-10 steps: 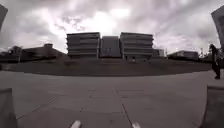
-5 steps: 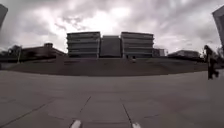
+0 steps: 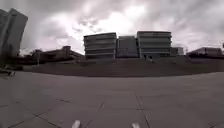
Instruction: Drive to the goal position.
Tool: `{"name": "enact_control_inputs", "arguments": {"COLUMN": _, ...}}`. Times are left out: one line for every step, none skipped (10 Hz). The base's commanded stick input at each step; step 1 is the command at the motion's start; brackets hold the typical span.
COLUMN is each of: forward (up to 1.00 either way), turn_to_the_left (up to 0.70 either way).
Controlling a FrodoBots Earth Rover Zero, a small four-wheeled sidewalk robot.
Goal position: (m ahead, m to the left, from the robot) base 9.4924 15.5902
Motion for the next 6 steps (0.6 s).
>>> {"name": "enact_control_inputs", "arguments": {"forward": 0.70, "turn_to_the_left": 0.00}}
{"name": "enact_control_inputs", "arguments": {"forward": 0.70, "turn_to_the_left": 0.00}}
{"name": "enact_control_inputs", "arguments": {"forward": 0.70, "turn_to_the_left": 0.00}}
{"name": "enact_control_inputs", "arguments": {"forward": 0.70, "turn_to_the_left": 0.00}}
{"name": "enact_control_inputs", "arguments": {"forward": 0.70, "turn_to_the_left": 0.00}}
{"name": "enact_control_inputs", "arguments": {"forward": 0.70, "turn_to_the_left": 0.00}}
